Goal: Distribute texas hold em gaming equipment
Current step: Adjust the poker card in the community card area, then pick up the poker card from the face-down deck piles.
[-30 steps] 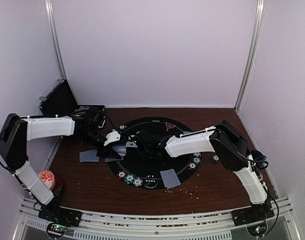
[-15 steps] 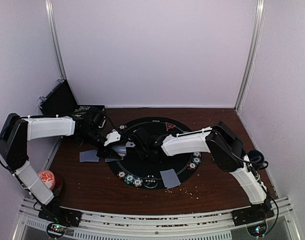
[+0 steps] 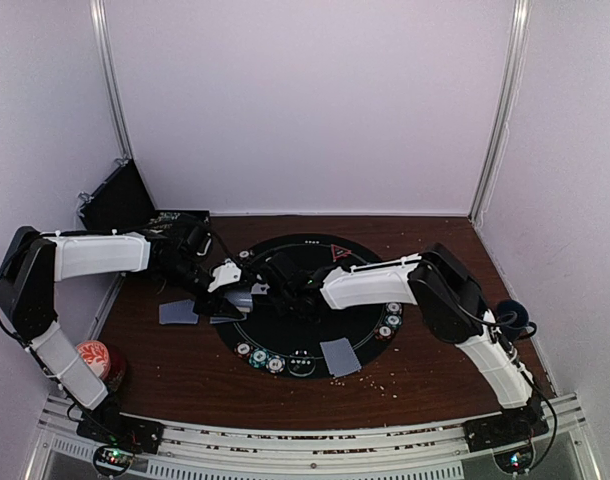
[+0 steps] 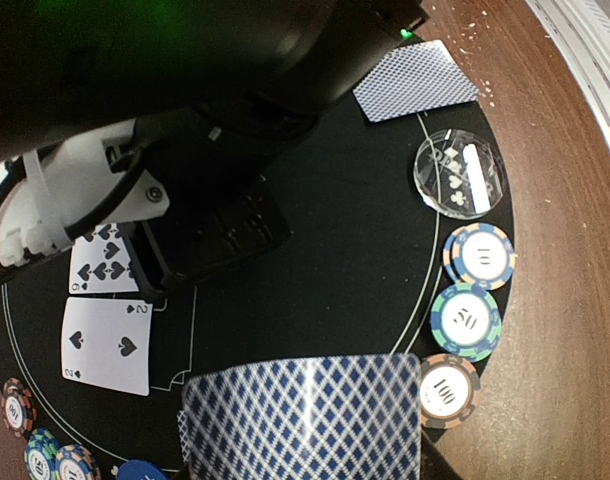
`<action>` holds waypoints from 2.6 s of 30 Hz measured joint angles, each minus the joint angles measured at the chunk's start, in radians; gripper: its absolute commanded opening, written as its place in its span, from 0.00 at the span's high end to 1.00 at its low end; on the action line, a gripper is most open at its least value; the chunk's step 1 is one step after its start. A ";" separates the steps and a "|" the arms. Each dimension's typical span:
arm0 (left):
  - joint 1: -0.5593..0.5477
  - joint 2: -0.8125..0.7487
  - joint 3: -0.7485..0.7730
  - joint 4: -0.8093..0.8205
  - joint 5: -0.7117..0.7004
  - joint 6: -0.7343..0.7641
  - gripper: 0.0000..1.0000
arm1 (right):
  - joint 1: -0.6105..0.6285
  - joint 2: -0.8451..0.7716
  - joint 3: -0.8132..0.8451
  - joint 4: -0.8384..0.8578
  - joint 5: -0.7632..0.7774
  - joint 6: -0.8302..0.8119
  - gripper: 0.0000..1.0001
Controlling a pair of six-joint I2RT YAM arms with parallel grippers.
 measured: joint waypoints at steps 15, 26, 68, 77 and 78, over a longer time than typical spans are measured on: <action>0.000 0.000 0.000 0.000 0.002 0.000 0.58 | -0.025 -0.339 -0.473 0.226 -0.244 0.082 0.46; -0.004 0.000 0.000 -0.001 0.005 0.010 0.58 | -0.042 -0.460 -0.603 0.510 -0.632 0.190 0.37; -0.018 0.005 -0.002 0.040 -0.010 0.046 0.57 | -0.020 -0.300 -0.422 0.529 -0.754 0.234 0.66; -0.018 0.005 -0.002 0.033 -0.015 0.046 0.57 | -0.028 -0.312 -0.453 0.563 -0.831 0.237 0.77; -0.018 0.005 -0.002 0.029 -0.014 0.046 0.57 | -0.031 -0.318 -0.463 0.565 -0.839 0.241 0.75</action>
